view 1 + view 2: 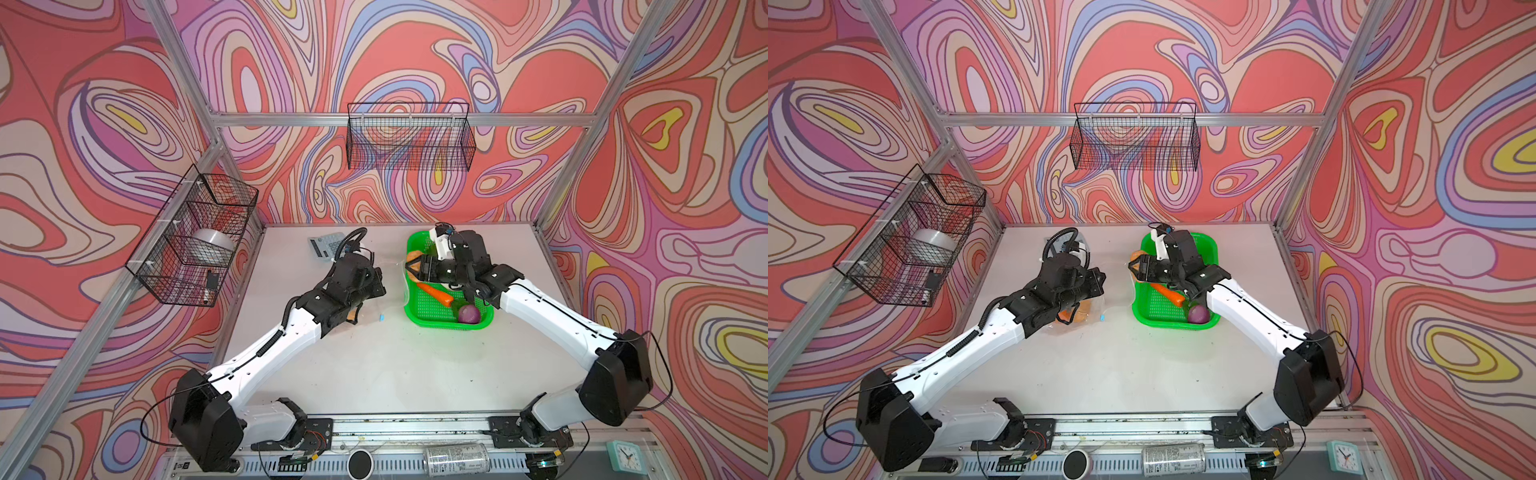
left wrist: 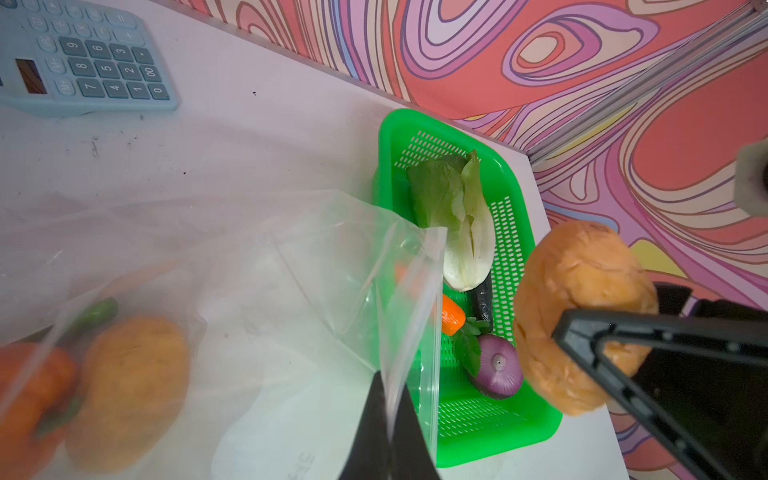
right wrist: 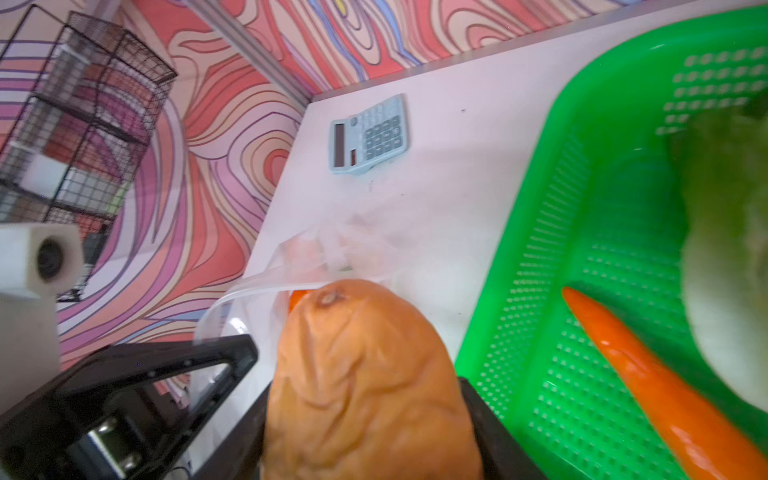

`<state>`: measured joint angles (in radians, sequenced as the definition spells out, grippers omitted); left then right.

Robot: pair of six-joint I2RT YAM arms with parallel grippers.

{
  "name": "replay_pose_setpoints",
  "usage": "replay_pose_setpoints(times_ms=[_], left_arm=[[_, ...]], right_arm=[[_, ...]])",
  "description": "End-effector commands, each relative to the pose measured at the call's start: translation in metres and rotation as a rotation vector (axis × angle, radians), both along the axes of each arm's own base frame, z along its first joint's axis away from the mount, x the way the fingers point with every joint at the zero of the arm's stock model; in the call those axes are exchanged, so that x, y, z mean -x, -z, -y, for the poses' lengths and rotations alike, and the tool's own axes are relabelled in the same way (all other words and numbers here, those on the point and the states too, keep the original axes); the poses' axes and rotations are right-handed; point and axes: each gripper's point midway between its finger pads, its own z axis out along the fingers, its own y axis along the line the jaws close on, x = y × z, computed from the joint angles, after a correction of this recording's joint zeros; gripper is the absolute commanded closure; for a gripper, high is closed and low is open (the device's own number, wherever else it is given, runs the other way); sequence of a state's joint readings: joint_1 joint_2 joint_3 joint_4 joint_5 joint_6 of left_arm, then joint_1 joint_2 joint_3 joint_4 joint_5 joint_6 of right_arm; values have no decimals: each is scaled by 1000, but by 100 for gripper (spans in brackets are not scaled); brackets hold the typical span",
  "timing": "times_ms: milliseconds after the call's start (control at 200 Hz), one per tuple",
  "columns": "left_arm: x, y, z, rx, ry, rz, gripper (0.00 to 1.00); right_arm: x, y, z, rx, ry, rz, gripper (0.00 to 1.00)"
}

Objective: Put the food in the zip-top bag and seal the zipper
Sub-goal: 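Carry the brown potato into the bag opening beside the left gripper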

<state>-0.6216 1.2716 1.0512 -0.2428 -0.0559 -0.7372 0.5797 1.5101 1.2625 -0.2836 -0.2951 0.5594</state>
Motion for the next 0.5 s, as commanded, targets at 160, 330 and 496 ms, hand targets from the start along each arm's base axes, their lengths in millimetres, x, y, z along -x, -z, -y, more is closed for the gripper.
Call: replay_pose_setpoints(times_ms=[160, 330, 496], left_arm=[[-8, -20, 0, 24, -19, 39, 100], [-4, -21, 1, 40, -12, 37, 100], [-4, -17, -3, 43, -34, 35, 100]], right_arm=[[7, 11, -47, -105, -97, -38, 49], [10, 22, -65, -104, -150, -64, 50], [17, 37, -74, -84, -178, -107, 50]])
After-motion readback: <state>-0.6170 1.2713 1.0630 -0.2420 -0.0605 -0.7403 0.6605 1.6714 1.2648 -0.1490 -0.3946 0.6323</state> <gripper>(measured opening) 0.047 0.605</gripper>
